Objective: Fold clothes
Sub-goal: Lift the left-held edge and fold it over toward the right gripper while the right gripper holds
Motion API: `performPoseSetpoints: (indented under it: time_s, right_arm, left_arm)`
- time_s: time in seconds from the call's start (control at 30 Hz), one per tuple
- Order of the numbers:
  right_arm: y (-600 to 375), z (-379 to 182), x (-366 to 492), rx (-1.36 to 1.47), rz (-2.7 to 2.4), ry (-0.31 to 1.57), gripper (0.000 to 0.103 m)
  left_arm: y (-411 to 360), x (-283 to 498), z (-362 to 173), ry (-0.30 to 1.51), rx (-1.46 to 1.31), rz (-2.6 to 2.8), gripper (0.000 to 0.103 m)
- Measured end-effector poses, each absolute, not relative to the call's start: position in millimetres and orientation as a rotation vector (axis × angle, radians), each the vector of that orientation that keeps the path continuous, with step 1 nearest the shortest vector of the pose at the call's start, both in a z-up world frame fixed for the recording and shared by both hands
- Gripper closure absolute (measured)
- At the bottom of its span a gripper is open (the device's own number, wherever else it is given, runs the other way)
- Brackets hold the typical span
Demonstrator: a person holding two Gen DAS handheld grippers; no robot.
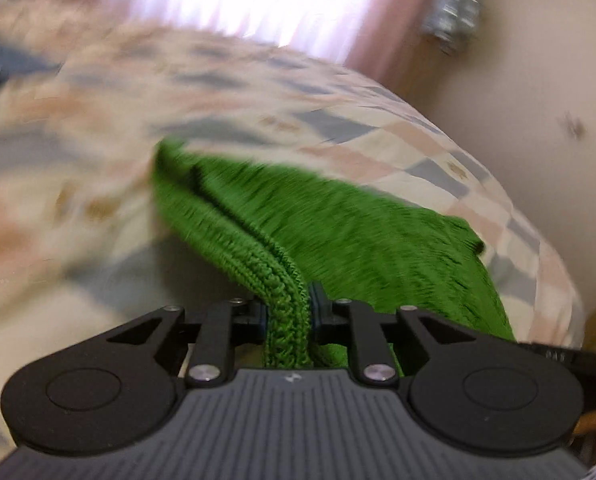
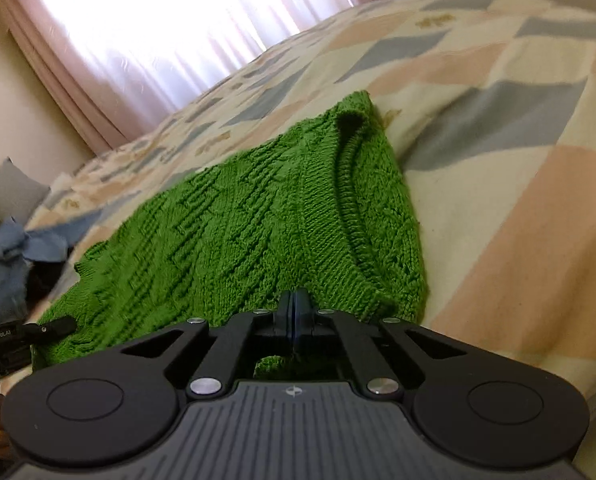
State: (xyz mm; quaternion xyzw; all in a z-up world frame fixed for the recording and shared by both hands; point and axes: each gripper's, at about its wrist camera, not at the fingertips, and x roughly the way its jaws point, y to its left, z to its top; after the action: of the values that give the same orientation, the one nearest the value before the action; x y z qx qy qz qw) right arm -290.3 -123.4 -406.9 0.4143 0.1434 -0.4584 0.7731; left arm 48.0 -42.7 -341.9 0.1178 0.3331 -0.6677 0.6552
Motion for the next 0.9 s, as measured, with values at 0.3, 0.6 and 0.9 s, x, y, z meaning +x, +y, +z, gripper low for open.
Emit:
performPoseSetpoints:
  time_s: [0.3, 0.6, 0.9]
  right_arm:
    - [-136, -405, -320, 1.040, -0.917, 0.163, 0.093]
    - [-197, -396, -354, 1.210, -0.760, -0.059, 0.047]
    - [-295, -401, -290, 1.240, -0.669, 0.091, 0.047]
  left_arm:
    - [-91, -64, -317, 0.476, 0.477, -1.813, 0.088]
    - [-111, -112, -369, 0.569, 0.635, -1.907, 0.088]
    - [-113, -110, -368, 0.587, 0.619, -1.893, 0.088]
